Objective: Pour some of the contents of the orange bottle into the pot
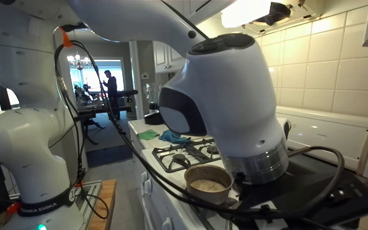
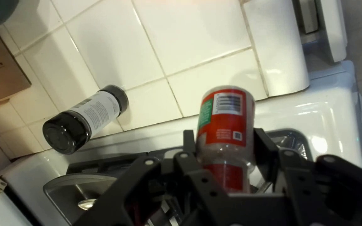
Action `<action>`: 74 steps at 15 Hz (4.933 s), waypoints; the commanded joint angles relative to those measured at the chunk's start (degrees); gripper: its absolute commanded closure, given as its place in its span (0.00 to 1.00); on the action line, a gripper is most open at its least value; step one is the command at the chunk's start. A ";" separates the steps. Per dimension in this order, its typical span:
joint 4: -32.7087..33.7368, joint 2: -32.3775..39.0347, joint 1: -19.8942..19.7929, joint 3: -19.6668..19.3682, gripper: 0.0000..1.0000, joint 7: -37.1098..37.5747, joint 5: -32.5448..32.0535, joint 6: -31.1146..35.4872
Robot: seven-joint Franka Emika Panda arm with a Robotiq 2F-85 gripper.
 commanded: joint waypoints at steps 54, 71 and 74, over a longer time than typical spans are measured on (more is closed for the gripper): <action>9.02 2.29 -11.05 9.41 0.00 1.20 -15.02 -18.29; -4.90 -12.96 -0.49 10.84 0.00 38.66 -22.33 -12.14; -4.79 -13.29 1.09 11.81 0.00 51.09 -21.99 -12.33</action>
